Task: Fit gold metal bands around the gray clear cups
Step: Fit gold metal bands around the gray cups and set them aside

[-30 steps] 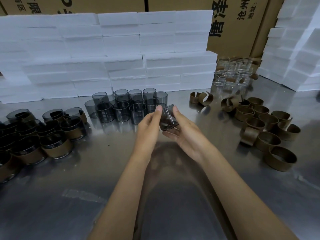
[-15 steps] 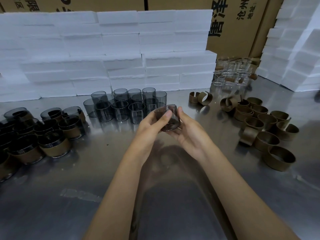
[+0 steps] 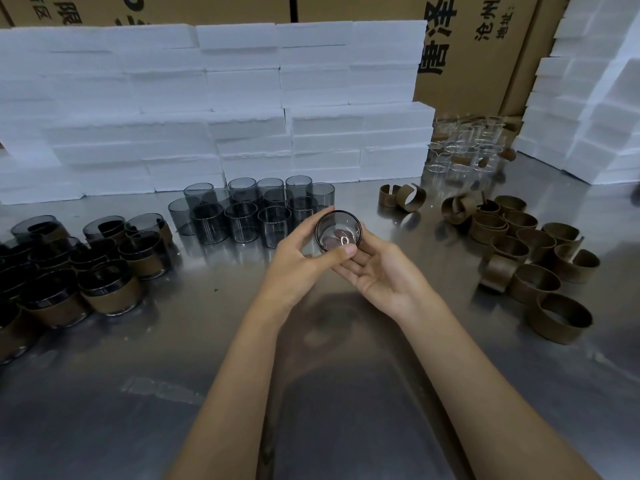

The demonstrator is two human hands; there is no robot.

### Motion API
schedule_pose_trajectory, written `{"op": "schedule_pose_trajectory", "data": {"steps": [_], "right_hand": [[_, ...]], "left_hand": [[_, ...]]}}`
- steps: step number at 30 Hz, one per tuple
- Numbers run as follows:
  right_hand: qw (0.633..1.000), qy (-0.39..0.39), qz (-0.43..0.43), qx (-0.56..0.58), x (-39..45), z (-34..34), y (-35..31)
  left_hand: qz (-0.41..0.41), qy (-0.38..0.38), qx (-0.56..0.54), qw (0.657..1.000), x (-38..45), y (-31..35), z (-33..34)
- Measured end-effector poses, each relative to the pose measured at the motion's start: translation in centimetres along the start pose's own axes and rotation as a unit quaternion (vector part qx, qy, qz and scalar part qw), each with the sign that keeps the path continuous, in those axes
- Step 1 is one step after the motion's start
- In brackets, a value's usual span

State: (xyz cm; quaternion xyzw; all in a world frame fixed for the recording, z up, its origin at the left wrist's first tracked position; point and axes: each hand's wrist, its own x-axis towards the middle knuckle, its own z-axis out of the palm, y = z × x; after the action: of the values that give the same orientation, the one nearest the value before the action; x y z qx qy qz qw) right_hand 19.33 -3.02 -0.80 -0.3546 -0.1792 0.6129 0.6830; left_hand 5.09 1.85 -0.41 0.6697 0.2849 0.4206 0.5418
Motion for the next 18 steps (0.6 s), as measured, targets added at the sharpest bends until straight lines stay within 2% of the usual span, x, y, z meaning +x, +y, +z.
{"op": "schedule_pose_trajectory", "data": {"steps": [5,9,14,18], "right_hand": [[0.999,0.000,-0.012,-0.036,-0.1,0.2,0.3],[0.997,-0.004,0.001,-0.077,-0.2,0.3,0.7],[0.997,0.003,0.008,-0.070,-0.2,0.3,0.7],[0.999,0.015,0.007,-0.048,-0.1,-0.1,0.3]], "left_hand": [[0.023,0.124,-0.018,0.992,0.1,-0.1,1.7],[0.020,0.170,-0.053,0.984,0.0,0.0,1.9],[0.013,0.178,-0.054,0.983,0.0,0.5,1.7],[-0.010,0.110,-0.024,0.994,-0.2,1.0,1.5]]}}
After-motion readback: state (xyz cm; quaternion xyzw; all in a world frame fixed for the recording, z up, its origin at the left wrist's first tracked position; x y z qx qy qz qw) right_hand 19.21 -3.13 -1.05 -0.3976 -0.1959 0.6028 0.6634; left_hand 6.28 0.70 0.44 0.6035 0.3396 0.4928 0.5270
